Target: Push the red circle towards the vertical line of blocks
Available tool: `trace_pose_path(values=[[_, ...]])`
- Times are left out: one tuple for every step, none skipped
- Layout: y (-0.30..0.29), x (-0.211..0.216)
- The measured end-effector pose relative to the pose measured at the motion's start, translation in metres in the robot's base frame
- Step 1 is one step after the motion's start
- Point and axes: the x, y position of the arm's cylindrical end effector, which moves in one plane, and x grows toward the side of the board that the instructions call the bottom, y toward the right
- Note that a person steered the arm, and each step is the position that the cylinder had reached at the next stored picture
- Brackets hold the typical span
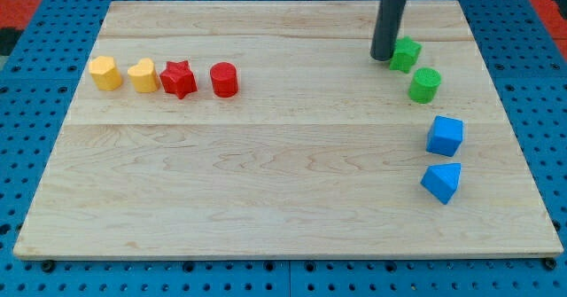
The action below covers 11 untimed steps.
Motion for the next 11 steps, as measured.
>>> trace_pose_path(values=[[0.019,0.0],[-0.043,-0.012],[-0.071,0.04],[-0.123,0.083],[-0.204,0.085],[-0.225,0.062],[-0.228,0.031],[-0.242,0.006],[-0.252,0.03],[-0.271,0.045],[-0.31,0.012]])
